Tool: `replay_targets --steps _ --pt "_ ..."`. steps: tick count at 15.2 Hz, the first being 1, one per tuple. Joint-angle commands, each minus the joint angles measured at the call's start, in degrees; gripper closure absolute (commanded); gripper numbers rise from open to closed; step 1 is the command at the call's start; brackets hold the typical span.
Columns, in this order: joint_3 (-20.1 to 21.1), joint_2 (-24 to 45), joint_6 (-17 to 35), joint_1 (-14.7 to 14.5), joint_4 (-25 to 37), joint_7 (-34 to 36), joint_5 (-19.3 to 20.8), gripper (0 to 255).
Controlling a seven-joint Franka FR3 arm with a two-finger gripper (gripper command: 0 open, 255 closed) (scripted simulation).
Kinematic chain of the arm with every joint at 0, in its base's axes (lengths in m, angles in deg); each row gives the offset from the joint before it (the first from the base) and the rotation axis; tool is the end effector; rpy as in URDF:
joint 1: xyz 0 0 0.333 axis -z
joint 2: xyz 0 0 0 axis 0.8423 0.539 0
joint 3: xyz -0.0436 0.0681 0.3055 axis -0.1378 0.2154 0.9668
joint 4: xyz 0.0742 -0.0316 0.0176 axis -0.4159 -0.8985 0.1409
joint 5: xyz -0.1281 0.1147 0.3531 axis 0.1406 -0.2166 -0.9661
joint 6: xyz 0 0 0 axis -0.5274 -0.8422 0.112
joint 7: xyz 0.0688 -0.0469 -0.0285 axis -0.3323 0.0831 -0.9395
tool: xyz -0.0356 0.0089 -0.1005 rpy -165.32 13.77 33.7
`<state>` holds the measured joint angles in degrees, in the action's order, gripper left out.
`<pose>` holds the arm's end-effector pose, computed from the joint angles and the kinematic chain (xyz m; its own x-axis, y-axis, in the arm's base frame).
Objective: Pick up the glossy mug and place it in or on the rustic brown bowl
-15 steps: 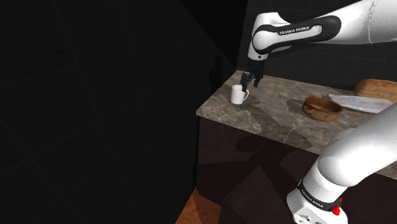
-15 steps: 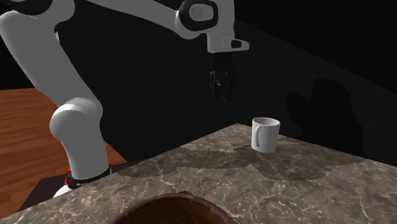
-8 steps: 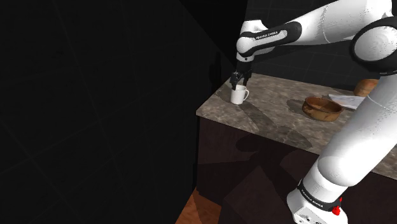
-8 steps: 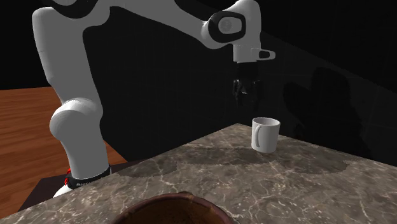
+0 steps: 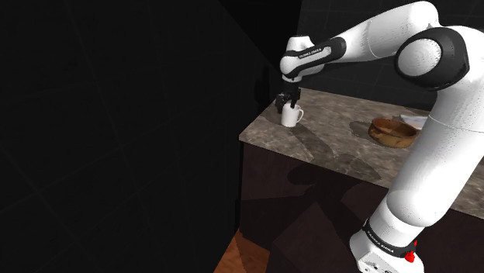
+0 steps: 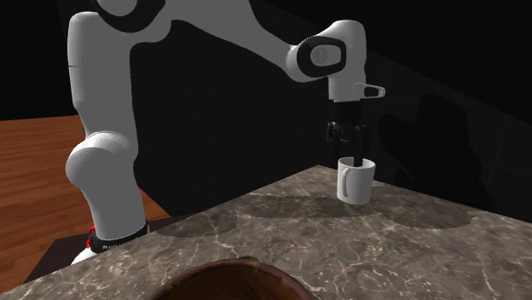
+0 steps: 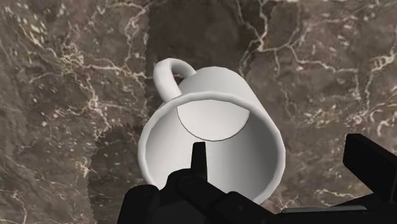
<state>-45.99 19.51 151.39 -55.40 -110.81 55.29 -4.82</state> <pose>0.5659 -0.1466 0.4513 0.9968 -0.0603 0.0518 -0.0637 -0.9957 0.0677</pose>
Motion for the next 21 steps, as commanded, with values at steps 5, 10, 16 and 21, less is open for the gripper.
replay_targets --steps 5,10,16,21 --pt "-0.07 1.09 2.47 0.14 -1.36 -0.19 -0.23 0" --pt "-0.07 1.09 2.46 0.14 -1.36 -0.19 -0.23 0" --pt "-0.07 1.09 2.46 0.14 -1.36 -0.19 -0.23 255" --pt "-0.07 0.84 1.75 0.12 -0.88 -0.18 -0.19 255"
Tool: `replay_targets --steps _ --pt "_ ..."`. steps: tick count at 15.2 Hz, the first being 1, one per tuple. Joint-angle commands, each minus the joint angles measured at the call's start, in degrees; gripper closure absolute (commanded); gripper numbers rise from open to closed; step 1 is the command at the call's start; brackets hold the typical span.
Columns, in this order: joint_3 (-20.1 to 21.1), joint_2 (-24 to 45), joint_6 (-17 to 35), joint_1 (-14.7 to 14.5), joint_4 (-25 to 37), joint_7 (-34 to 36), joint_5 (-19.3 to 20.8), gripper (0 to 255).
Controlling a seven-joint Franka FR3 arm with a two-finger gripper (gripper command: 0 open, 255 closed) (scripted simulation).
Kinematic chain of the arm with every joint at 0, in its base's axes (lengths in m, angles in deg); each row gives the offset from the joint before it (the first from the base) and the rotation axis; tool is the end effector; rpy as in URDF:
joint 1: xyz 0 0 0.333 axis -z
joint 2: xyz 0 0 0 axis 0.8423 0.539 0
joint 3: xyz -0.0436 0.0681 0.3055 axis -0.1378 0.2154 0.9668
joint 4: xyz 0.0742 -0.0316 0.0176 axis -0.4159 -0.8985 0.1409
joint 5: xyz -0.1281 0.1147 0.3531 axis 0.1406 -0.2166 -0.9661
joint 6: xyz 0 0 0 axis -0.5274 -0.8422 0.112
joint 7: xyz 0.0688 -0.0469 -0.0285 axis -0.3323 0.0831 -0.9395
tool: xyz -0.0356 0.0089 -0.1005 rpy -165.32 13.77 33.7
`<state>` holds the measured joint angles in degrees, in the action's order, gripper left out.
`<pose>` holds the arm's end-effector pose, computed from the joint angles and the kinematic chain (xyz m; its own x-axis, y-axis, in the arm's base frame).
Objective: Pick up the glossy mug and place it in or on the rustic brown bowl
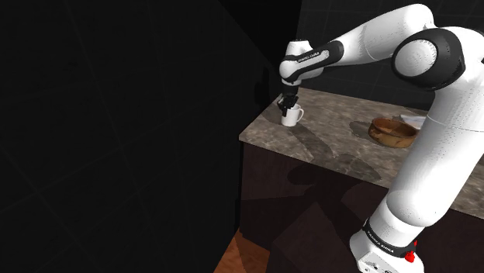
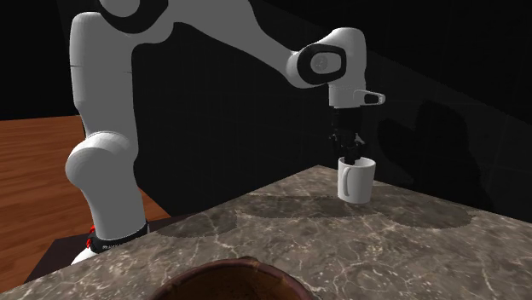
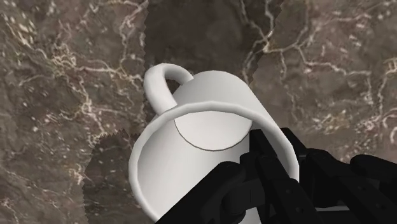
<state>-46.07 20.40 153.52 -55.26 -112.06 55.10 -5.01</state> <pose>0.5666 -0.1484 0.4356 0.9968 -0.0606 0.0518 -0.0640 -0.9957 0.0677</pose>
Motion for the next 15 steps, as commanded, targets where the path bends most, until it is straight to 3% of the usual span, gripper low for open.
replay_targets --steps 1,15 --pt "0.01 -0.29 -1.12 -0.02 0.85 0.01 0.05 255" --pt "0.04 -2.36 -11.5 -0.15 9.21 -0.19 0.34 255"
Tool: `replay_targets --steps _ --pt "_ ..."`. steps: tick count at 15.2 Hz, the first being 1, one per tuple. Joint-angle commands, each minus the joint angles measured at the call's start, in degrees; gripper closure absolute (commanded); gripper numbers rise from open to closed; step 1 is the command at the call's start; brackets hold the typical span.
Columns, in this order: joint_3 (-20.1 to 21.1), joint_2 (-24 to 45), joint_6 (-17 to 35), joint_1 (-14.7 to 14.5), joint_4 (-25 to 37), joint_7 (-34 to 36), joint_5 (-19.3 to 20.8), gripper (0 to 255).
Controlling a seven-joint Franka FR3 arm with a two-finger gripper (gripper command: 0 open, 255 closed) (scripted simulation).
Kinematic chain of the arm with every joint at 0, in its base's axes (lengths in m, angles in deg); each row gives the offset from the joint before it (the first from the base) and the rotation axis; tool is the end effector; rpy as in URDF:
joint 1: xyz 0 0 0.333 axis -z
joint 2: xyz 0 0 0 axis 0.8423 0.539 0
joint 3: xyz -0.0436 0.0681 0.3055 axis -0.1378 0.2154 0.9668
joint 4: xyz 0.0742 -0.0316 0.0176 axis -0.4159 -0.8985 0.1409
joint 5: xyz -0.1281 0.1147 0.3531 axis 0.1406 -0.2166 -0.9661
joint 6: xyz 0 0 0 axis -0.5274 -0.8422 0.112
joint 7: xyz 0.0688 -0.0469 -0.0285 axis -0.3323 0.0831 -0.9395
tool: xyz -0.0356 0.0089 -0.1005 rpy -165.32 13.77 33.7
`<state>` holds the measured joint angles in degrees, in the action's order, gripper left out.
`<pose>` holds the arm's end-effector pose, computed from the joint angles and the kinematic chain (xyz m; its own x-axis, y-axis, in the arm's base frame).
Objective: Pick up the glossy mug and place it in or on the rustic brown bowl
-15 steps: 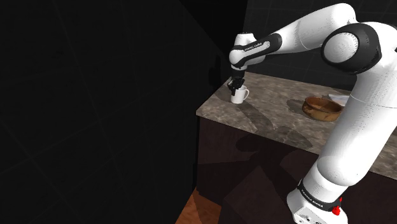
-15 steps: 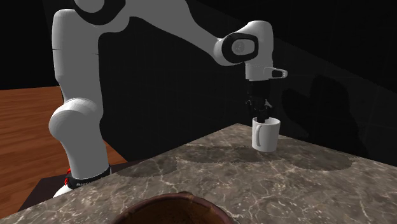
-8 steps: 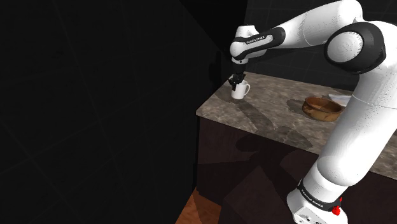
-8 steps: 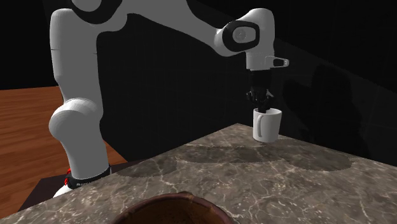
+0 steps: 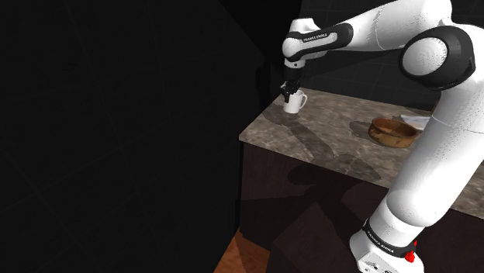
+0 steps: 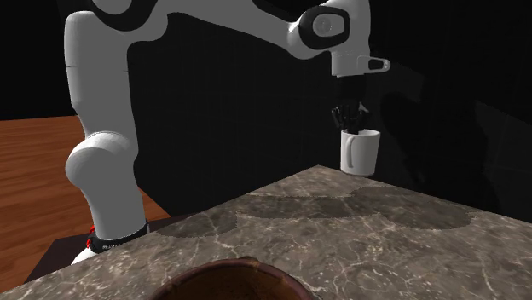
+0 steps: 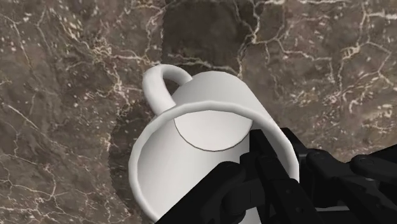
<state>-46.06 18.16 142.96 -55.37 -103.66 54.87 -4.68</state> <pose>0.5672 -0.1490 0.5111 0.9968 -0.0604 0.0523 -0.0639 -0.9956 0.0678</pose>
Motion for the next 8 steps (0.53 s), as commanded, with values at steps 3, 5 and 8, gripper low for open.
replay_targets --steps 3,5,8 --pt "0.04 -0.25 -3.22 -0.05 2.97 -0.05 0.02 255" --pt "0.04 -0.27 -4.75 -0.05 4.48 -0.12 0.0 255" --pt "0.04 -0.21 -7.07 -0.05 6.87 -0.25 -0.04 255"
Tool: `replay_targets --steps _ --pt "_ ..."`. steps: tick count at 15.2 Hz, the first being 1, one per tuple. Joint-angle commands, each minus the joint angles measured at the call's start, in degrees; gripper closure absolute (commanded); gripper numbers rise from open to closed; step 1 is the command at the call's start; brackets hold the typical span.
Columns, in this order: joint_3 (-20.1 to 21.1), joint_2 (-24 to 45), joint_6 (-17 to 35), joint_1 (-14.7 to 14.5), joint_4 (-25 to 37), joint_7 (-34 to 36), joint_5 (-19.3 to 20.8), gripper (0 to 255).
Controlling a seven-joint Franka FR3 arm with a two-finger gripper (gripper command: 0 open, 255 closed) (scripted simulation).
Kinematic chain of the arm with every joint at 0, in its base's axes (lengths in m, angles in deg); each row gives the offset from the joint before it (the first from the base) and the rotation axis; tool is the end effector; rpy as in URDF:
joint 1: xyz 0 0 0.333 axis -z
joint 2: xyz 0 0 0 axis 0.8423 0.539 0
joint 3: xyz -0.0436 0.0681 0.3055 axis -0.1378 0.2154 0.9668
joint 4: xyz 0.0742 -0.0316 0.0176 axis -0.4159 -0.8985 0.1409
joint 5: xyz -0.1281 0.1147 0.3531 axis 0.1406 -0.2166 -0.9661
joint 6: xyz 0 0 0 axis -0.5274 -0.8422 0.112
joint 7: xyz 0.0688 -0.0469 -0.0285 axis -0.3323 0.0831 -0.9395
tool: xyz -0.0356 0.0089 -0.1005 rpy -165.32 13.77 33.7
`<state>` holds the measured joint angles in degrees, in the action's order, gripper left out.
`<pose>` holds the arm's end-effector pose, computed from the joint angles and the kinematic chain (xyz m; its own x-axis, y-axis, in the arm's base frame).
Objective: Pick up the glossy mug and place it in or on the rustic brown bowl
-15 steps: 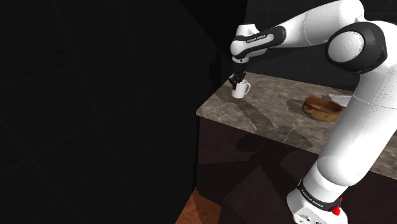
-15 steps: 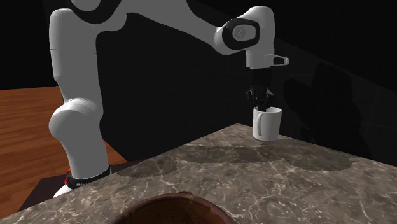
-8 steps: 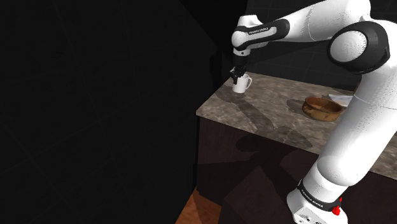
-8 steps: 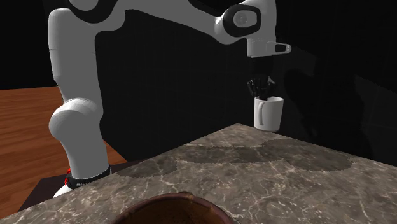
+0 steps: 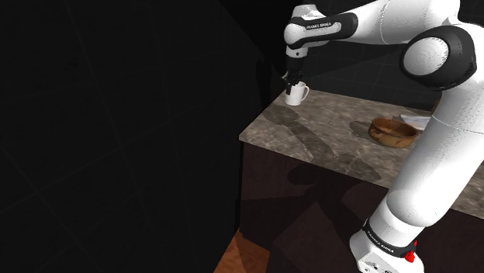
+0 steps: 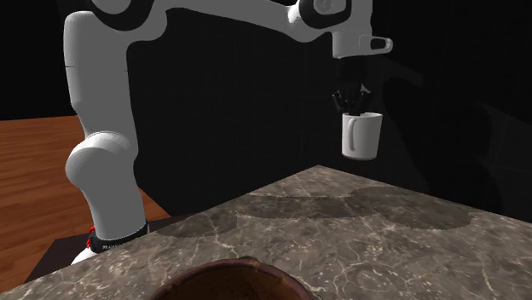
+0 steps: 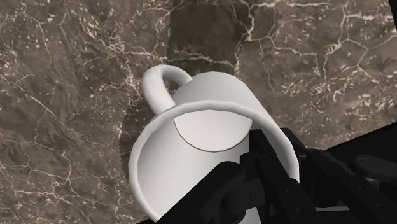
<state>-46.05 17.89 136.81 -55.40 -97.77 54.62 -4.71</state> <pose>0.5670 -0.1488 0.5537 0.9968 -0.0604 0.0523 -0.0639 -0.9957 0.0677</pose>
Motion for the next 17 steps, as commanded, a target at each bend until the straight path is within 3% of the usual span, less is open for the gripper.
replay_targets --steps 1,5,17 --pt "0.02 0.11 -1.7 -0.02 1.81 -0.05 -0.04 255" --pt "0.0 0.41 -4.6 0.01 5.01 -0.24 -0.13 255" --pt "-5.58 -16.88 -2.98 5.35 -12.68 -10.1 4.27 255"
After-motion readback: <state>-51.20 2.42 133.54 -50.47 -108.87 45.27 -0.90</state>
